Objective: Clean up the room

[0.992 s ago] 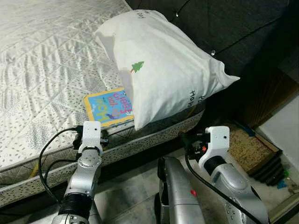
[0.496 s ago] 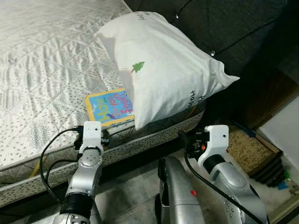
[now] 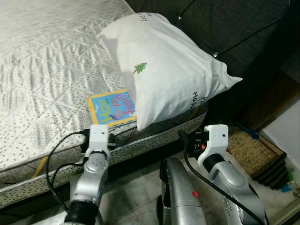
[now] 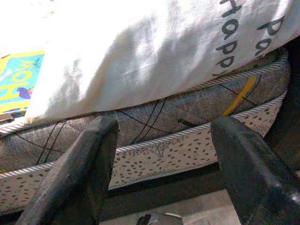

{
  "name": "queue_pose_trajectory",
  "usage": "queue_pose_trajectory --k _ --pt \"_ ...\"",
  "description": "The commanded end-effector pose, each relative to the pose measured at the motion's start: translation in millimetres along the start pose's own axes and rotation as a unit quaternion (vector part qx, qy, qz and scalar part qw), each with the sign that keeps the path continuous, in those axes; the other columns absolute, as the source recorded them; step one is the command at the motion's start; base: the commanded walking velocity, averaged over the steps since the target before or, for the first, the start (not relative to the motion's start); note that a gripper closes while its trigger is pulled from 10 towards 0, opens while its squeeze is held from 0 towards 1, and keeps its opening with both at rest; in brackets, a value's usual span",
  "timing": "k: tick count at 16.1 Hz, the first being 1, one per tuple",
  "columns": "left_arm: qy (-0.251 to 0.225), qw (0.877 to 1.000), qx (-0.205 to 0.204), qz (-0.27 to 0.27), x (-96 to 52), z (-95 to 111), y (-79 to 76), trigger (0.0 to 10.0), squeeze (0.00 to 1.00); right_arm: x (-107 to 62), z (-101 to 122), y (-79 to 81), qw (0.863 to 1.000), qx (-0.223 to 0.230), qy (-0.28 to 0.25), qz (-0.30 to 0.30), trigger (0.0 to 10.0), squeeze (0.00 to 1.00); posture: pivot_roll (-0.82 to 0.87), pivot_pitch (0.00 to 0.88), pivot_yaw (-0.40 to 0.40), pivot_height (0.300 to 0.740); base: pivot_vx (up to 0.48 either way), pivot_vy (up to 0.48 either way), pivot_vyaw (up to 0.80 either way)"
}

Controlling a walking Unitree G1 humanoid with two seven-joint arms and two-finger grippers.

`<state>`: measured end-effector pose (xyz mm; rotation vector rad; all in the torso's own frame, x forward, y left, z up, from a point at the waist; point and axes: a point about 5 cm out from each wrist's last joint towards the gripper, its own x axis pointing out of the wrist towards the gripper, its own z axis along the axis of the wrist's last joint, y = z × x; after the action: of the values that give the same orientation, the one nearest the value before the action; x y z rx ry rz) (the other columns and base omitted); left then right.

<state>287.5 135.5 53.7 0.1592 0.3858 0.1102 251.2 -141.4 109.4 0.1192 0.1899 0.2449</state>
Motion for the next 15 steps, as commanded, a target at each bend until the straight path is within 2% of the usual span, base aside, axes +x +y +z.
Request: queue_pose_trajectory --k 1,3,5,8,9,12,13,15 --pt "0.006 1.0 0.008 -0.021 -6.1 -1 -9.3 10.0 0.0 1.7 1 -1.0 1.0 -0.003 -0.004 -0.002 10.0 0.0 -0.08 0.07 -0.054 0.499 0.0 0.0 0.0" --pt "-0.003 0.999 0.018 -0.039 -16.1 0 -14.7 10.0 0.0 10.5 1 0.8 1.0 -0.002 -0.012 0.0 10.0 0.0 -0.06 0.029 -0.048 0.499 0.0 0.0 0.0" --pt "-0.033 0.998 0.028 -0.047 -22.0 7 -11.1 10.0 0.0 18.9 3 3.2 1.0 -0.002 -0.021 0.006 10.0 0.0 -0.04 0.0 -0.043 0.499 0.0 0.0 0.0" --pt "-0.112 0.993 0.027 -0.015 -29.7 29 7.5 10.0 0.0 30.6 6 4.9 0.999 -0.003 -0.035 0.009 10.0 0.0 -0.02 0.0 -0.042 0.499 0.0 0.0 0.0" --pt "-0.151 0.988 0.012 0.004 -34.3 39 18.4 10.0 0.0 37.6 9 3.8 0.999 -0.009 -0.049 0.003 10.0 0.0 0.0 0.0 -0.044 0.499 0.0 0.0 0.0" --pt "-0.209 0.975 -0.014 0.075 -48.2 48 45.0 10.0 0.0 50.5 18 1.4 0.997 -0.018 -0.076 -0.012 10.0 0.0 0.03 0.0 -0.056 0.499 0.0 0.0 0.0" --pt "-0.233 0.97 -0.017 0.069 -51.0 55 46.2 10.0 0.0 58.5 22 2.6 0.996 -0.03 -0.086 -0.012 10.0 0.0 0.05 0.0 -0.065 0.499 0.0 0.0 0.0" --pt "-0.257 0.963 -0.009 0.085 -46.3 66 48.1 10.0 0.0 69.2 28 3.4 0.994 -0.035 -0.098 -0.018 10.0 0.0 0.06 0.0 -0.07 0.499 0.0 0.0 0.0"
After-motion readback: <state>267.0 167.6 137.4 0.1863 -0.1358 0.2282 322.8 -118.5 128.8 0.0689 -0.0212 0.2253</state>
